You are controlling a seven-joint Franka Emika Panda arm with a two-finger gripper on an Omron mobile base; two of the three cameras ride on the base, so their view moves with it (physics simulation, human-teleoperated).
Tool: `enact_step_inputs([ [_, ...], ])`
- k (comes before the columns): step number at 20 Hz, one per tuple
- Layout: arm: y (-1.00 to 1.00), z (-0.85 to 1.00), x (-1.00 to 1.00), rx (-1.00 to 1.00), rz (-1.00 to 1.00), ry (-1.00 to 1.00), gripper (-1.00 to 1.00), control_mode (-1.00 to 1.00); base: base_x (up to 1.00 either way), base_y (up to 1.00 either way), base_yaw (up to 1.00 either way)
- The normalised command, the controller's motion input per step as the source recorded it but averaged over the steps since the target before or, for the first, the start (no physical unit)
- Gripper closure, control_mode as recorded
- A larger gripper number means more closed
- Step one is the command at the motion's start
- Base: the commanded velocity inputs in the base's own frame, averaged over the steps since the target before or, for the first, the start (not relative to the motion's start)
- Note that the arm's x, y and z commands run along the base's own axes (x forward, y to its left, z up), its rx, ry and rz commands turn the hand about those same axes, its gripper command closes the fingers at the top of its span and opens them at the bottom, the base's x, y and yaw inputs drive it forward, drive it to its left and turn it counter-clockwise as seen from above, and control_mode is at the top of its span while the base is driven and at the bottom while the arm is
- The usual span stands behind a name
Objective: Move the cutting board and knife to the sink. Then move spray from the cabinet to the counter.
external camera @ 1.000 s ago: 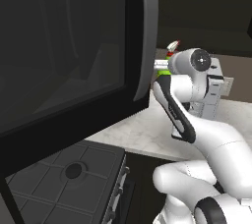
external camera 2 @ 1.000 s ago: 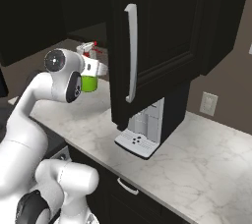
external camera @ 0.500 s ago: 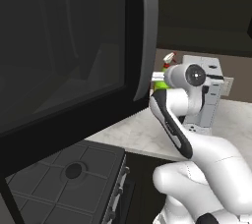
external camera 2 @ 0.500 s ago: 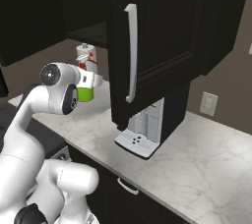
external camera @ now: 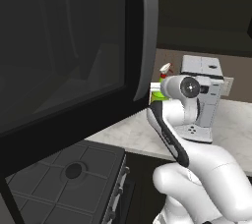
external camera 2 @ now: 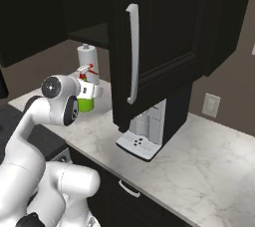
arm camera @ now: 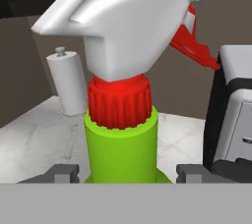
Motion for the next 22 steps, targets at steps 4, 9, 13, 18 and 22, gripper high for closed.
enact_step_inputs([
  [4,0.05,-0.37,0.00,0.00,0.01,0.07,1.00,-1.00,0.00,0.00,0.00],
  [9,0.01,-0.36,0.02,0.00,0.02,0.05,1.00,-1.00,0.00,0.00,0.00],
  [13,0.01,-0.37,0.04,0.00,0.01,0.03,1.00,-1.00,0.00,0.00,0.00],
  [18,0.06,-0.38,0.06,0.00,0.00,0.00,1.00,-1.00,0.00,0.00,0.00],
  [22,0.09,-0.37,0.17,0.00,0.00,0.00,1.00,-1.00,0.00,0.00,0.00],
])
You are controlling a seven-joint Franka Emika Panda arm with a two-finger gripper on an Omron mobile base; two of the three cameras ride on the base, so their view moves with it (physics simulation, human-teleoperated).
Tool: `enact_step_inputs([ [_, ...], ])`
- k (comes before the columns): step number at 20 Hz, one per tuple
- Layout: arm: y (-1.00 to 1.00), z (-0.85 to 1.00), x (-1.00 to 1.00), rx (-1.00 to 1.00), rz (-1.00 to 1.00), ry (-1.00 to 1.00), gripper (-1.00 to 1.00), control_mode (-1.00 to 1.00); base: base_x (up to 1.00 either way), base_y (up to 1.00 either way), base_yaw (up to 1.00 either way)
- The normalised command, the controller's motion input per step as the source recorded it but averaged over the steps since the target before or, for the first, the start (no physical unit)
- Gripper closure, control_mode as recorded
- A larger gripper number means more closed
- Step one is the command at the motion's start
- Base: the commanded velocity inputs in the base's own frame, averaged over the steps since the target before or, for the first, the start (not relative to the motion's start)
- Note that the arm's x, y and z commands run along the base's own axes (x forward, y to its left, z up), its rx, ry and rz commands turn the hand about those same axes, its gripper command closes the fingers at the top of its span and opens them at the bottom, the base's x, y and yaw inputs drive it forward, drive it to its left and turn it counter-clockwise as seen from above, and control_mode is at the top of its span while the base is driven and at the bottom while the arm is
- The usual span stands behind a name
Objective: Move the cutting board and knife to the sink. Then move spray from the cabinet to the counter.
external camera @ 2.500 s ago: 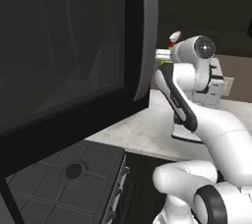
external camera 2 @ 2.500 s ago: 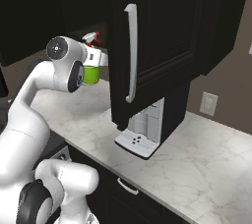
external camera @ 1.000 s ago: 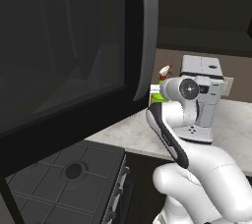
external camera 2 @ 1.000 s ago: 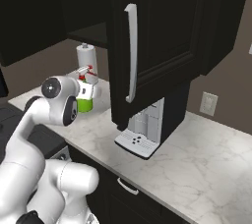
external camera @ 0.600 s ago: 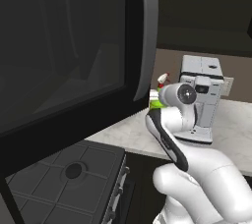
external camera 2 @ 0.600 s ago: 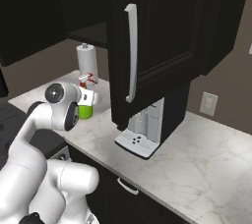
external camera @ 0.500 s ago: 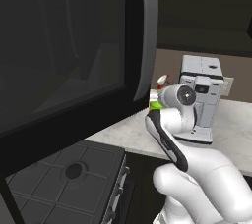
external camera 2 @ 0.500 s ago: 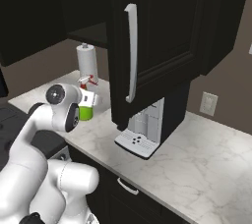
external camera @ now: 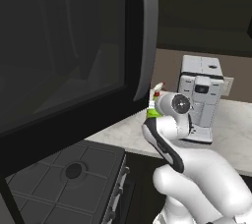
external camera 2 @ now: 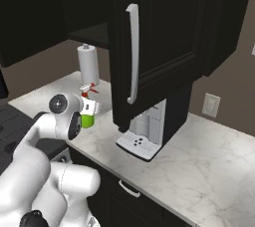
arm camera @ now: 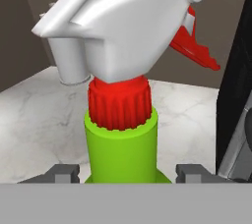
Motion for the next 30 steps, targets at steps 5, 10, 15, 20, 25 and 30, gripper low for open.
enact_step_inputs([
  [5,0.07,-0.35,0.20,0.00,0.00,0.00,1.00,-1.00,0.00,0.00,0.00],
  [10,0.02,-0.35,0.17,0.00,0.00,0.00,1.00,-1.00,0.00,0.00,0.00],
  [15,0.00,-0.36,0.02,0.00,0.00,0.00,1.00,-1.00,0.00,0.00,0.00],
  [20,0.00,-0.34,0.03,0.00,0.00,0.00,1.00,-1.00,0.00,0.00,0.00],
  [25,0.00,-0.38,0.03,0.00,0.00,-0.05,1.00,-1.00,0.00,0.00,0.00],
  [30,0.00,-0.34,0.08,0.00,0.00,-0.08,1.00,-1.00,0.00,0.00,0.00],
])
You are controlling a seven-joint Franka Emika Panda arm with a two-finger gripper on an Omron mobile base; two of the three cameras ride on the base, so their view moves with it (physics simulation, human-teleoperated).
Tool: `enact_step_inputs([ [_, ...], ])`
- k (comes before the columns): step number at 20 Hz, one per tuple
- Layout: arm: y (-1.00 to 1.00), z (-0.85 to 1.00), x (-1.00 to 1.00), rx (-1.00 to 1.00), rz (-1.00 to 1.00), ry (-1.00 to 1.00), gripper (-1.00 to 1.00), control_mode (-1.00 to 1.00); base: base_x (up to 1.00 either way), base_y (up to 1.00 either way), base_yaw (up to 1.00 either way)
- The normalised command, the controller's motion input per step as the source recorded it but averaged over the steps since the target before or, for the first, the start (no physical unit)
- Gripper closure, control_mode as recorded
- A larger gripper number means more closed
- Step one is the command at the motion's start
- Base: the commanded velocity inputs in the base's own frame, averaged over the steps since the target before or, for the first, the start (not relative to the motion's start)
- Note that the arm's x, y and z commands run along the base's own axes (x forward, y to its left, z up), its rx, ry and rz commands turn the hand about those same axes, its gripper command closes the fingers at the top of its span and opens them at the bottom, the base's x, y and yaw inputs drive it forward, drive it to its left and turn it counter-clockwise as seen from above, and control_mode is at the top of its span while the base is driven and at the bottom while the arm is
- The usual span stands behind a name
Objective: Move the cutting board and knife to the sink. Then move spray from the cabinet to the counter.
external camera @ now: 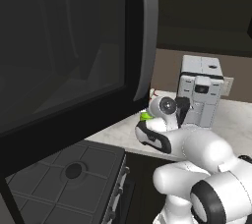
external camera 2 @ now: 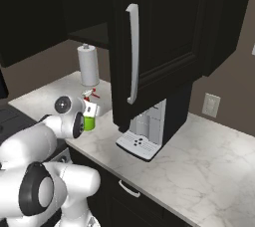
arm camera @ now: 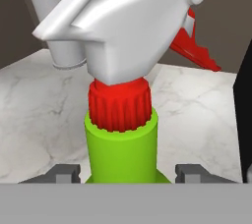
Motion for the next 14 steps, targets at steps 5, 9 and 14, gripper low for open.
enact_step_inputs([
  [5,0.00,-0.34,0.09,0.00,0.00,-0.05,1.00,-1.00,0.00,0.00,0.00],
  [9,0.00,-0.37,0.12,0.00,0.00,-0.01,1.00,-1.00,0.00,0.00,0.00],
  [14,-0.01,-0.35,0.14,0.00,0.00,0.00,1.00,-1.00,0.00,0.00,0.00],
])
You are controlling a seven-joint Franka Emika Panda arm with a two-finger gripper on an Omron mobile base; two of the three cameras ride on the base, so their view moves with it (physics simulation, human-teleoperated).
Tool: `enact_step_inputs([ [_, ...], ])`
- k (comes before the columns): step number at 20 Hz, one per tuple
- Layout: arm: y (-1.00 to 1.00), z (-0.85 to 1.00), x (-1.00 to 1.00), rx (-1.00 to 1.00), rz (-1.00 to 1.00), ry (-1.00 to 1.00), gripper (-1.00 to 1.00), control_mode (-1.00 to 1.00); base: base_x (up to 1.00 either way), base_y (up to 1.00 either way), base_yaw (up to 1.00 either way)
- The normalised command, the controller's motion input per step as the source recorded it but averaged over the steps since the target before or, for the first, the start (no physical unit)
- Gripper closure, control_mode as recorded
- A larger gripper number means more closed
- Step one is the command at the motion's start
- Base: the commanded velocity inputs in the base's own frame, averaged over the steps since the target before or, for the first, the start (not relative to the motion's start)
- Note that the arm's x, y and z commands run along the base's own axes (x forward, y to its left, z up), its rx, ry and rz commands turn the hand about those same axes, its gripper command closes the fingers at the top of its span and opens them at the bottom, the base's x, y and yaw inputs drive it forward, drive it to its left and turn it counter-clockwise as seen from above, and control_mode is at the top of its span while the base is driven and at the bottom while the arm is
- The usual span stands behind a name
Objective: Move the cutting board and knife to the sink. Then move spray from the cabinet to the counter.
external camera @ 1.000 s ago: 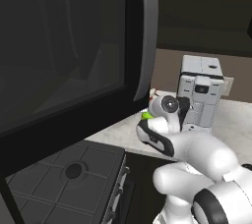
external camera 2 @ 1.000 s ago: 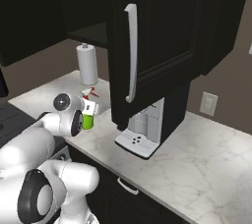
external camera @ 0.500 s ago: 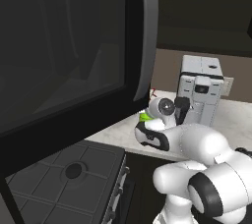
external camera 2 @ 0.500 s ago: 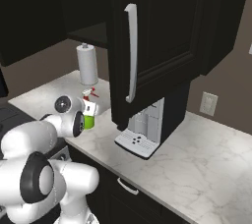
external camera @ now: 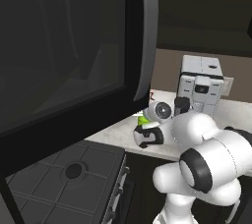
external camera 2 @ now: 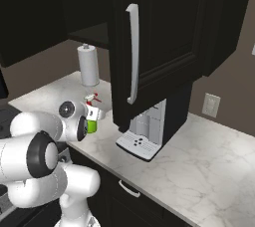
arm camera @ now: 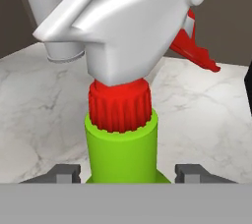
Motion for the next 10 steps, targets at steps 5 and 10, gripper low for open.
enact_step_inputs([
  [5,-0.03,-0.26,0.10,0.00,0.00,0.00,1.00,-1.00,0.00,0.00,0.00],
  [10,0.00,-0.25,0.03,0.00,0.00,-0.02,1.00,-1.00,0.00,0.00,0.00],
])
